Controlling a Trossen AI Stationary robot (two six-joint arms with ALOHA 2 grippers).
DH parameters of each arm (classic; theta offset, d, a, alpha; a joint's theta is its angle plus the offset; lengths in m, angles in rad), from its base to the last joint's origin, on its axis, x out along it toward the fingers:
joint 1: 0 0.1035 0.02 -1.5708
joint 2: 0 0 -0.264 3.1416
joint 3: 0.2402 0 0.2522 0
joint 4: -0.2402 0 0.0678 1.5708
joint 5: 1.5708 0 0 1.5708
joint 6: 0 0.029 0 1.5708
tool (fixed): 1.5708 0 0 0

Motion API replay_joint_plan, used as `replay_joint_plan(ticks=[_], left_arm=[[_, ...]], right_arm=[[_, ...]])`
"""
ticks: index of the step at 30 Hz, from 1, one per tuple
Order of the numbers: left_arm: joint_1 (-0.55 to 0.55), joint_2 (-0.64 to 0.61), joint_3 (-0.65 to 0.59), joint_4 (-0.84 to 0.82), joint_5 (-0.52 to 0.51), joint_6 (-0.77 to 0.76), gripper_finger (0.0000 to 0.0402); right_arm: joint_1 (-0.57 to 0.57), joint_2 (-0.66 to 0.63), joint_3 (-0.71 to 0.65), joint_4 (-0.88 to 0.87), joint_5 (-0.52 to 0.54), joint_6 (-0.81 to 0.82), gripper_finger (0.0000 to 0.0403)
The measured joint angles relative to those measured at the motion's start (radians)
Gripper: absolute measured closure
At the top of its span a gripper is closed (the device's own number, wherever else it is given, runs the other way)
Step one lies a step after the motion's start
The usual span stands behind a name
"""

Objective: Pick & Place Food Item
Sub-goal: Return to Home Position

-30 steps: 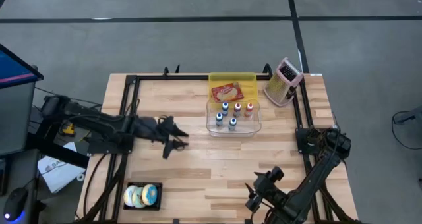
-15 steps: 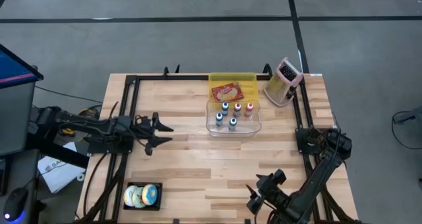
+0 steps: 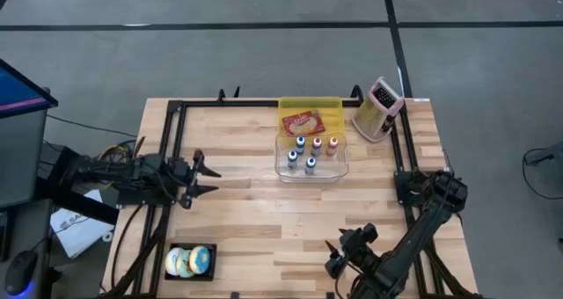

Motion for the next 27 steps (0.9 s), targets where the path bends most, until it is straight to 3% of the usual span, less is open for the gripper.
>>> replay_joint_plan(ticks=[5,9,12,20,24,27], left_arm=[[0.031,-0.016,0.001,-0.002,0.000,0.019,0.0220],[0.047,0.028,0.000,0.013,-0.038,0.058,0.0220],[0.046,0.066,-0.002,0.037,-0.045,0.059,0.0220],[0.046,0.138,-0.002,0.058,-0.045,0.059,0.0220],[0.046,0.167,-0.002,0.058,-0.045,0.059,0.0220],[0.046,0.185,-0.002,0.059,-0.045,0.059,0.0220]], right_arm=[[-0.012,0.000,-0.078,0.113,-0.017,-0.012,0.0143],[-0.052,-0.001,-0.147,0.275,-0.018,-0.159,0.0143],[-0.114,-0.001,-0.214,0.488,-0.042,-0.370,0.0143],[-0.333,-0.007,-0.345,1.078,-0.112,-1.138,0.0143],[-0.418,-0.051,-0.401,1.325,-0.151,-1.431,0.0143],[-0.464,-0.108,-0.491,1.559,-0.241,-1.597,0.0143]])
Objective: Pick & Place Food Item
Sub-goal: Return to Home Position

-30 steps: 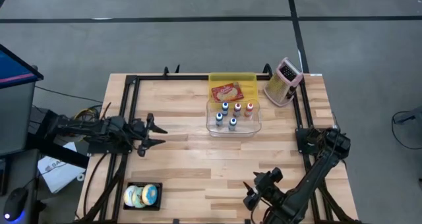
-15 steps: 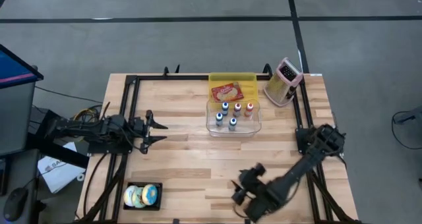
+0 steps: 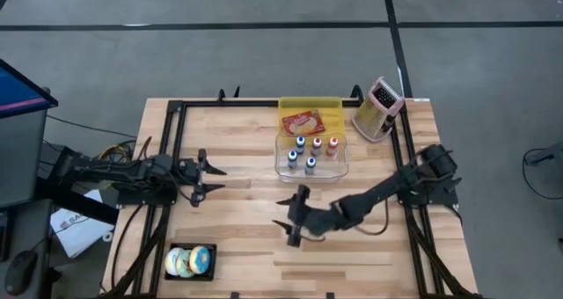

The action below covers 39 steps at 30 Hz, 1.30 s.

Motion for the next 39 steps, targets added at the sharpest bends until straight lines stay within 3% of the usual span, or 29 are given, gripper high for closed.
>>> replay_joint_plan(ticks=[8,20,28,39], left_arm=[[0.000,0.031,0.000,0.000,0.000,0.000,0.0220],[0.000,0.035,0.000,0.000,0.000,0.000,0.0220],[0.000,0.035,0.000,0.000,0.000,-0.001,0.0220],[0.000,0.035,0.000,0.000,0.000,-0.001,0.0220]], right_arm=[[-0.107,-0.191,-0.356,0.481,-0.293,-0.178,0.0143],[-0.139,-0.549,-0.842,0.739,-0.367,-0.247,0.0143],[-0.139,-0.768,-1.064,0.759,-0.392,-0.234,0.0143],[-0.178,-1.087,-1.068,0.355,-0.425,-0.290,0.0143]])
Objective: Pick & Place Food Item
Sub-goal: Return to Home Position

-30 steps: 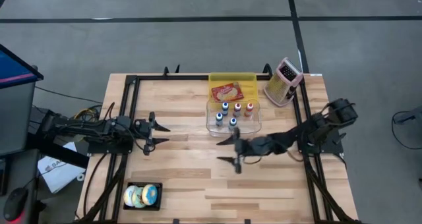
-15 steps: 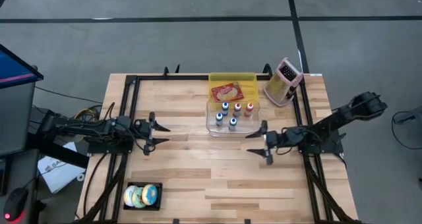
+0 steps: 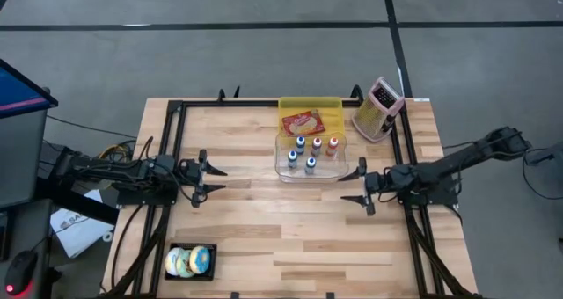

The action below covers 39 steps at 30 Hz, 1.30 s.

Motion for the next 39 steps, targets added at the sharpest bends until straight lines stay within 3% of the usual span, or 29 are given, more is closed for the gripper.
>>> replay_joint_plan(ticks=[11,14,21,28,39], left_arm=[[0.000,0.000,0.000,0.000,0.000,0.000,0.0220],[0.000,0.000,0.000,0.000,0.000,0.000,0.0220],[0.000,0.000,0.000,0.000,0.000,0.000,0.0220],[0.000,0.000,0.000,0.000,0.000,0.000,0.0220],[0.000,0.000,0.000,0.001,0.000,0.000,0.0220]], right_arm=[[-0.061,-0.459,0.000,-0.521,-0.002,-0.028,0.0143],[-0.079,-0.562,0.000,-0.556,-0.022,-0.046,0.0143],[-0.153,-0.613,-0.001,-0.562,-0.024,-0.111,0.0143],[-0.257,-0.613,-0.001,-0.561,-0.022,0.031,0.0143],[-0.320,-0.613,-0.002,-0.560,-0.018,0.034,0.0143]])
